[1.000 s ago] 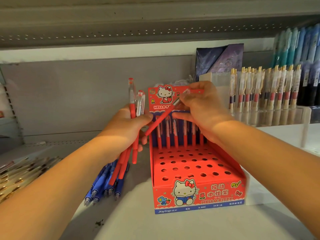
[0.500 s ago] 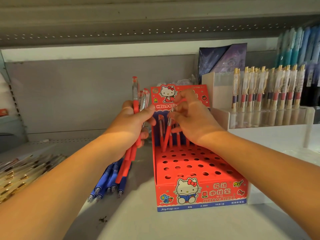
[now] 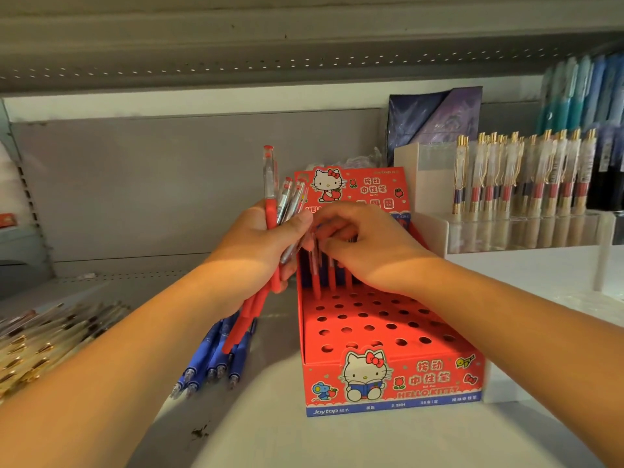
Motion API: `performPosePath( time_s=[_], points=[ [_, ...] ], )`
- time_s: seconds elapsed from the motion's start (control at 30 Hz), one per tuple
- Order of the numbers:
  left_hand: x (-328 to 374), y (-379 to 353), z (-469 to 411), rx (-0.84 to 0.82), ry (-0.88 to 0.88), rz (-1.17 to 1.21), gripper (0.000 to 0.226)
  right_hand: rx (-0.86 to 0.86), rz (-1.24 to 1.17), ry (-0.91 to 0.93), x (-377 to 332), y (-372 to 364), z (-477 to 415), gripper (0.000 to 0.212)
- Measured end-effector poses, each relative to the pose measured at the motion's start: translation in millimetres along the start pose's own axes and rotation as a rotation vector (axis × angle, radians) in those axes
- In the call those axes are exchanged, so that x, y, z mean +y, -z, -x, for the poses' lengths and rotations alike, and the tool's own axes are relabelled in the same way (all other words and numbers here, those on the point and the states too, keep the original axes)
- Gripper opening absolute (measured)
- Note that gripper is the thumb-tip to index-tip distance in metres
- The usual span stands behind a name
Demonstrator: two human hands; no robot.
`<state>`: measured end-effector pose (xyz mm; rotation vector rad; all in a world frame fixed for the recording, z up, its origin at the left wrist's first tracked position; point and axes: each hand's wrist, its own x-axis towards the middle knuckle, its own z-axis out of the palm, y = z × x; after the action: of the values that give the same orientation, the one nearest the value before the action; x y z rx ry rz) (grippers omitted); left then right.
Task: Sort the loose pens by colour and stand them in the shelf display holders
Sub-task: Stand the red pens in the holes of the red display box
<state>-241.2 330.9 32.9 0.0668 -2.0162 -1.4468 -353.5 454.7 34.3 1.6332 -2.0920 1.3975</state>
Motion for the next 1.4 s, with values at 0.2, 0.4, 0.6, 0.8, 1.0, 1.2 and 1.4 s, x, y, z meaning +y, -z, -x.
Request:
performPosePath(
  time_s=[0.2,0.4,0.6,0.8,1.0,1.2,1.4],
  points=[
    [-0.4,-0.4,1.7,-0.060,0.005,0.070,0.020,0.022,-0.393,0.043,-11.8,4.2,1.4,0.022],
    [0.4,-1.9,1.9,-0.040,0.000,0.126,0.029,-0.018,-0.521,-0.055,-13.8,5.5,0.2,0.016],
    [0.8,-0.8,2.0,-0.048,0.024,0.137,0.023,0.114,-0.917,-0.084,-16.0,13.5,-3.5,0.016],
    [-2.4,2.0,-2.5,0.078,0.030,-0.033,0.018,0.373,-0.860,-0.081,-15.6,27.9,-8.4,0.020],
    [-2.6,5.7,-6.5,0.191,0.034,-0.092,0.010,0.482,-0.566,-0.042,-5.0,37.9,-10.8,0.020],
    [3.4,1.2,-1.0,0.089,0.058,0.072,0.014,0.346,-0.210,0.011,4.5,25.3,-14.1,0.035],
    [7.7,0.7,-1.4,0.101,0.077,0.108,0.020,0.318,-0.204,0.037,9.4,24.3,-15.1,0.036]
  ],
)
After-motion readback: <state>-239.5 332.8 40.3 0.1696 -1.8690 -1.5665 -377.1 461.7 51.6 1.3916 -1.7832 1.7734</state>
